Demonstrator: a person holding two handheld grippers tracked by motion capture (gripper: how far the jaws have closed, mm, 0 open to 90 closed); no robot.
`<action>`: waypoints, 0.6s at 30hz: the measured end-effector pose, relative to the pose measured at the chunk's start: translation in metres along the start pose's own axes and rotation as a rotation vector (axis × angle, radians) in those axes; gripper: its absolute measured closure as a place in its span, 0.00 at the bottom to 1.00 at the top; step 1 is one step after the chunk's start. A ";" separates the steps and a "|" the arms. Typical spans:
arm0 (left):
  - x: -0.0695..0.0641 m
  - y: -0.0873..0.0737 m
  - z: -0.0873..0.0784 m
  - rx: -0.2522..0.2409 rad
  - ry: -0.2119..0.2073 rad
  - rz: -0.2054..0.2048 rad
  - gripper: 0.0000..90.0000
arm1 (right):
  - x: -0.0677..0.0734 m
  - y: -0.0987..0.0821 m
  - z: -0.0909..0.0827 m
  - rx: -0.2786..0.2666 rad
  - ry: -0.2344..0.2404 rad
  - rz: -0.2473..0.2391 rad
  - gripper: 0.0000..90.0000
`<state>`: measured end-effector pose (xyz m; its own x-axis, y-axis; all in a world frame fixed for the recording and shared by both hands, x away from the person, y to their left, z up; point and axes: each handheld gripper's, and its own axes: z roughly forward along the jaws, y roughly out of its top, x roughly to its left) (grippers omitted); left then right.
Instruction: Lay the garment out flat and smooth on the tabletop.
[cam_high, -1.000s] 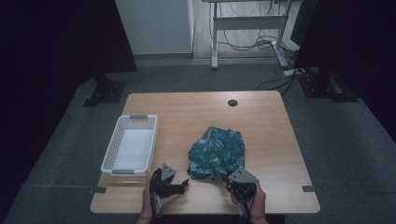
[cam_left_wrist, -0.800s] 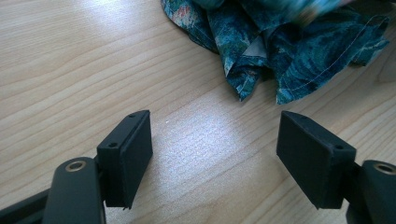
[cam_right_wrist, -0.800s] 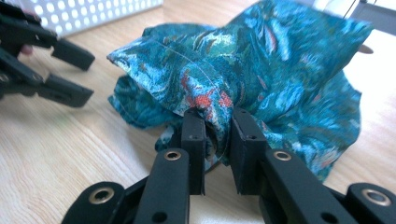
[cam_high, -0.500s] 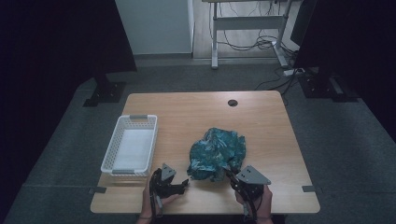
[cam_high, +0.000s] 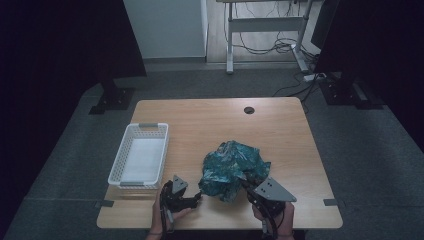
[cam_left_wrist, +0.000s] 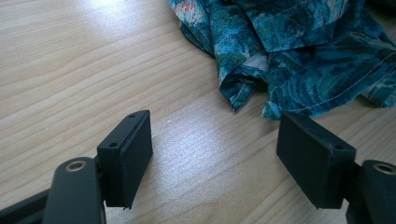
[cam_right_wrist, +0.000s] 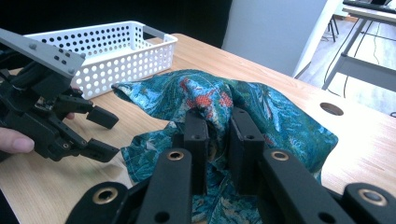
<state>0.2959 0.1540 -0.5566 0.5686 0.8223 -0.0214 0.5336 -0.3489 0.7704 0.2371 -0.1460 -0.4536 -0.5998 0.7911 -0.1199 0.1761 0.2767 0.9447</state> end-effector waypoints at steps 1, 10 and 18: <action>0.000 0.000 0.000 0.001 0.001 0.002 0.30 | -0.002 0.001 -0.001 -0.001 0.001 0.006 0.87; 0.000 0.000 0.000 -0.002 0.001 0.001 0.30 | -0.009 0.006 -0.007 -0.004 0.016 0.032 0.88; -0.001 0.000 -0.001 -0.013 0.003 0.006 0.30 | -0.011 0.012 -0.011 -0.007 0.034 0.038 0.88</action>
<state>0.2947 0.1532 -0.5558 0.5702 0.8214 -0.0148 0.5218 -0.3482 0.7788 0.2366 -0.1573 -0.4374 -0.6189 0.7820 -0.0732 0.1942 0.2427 0.9505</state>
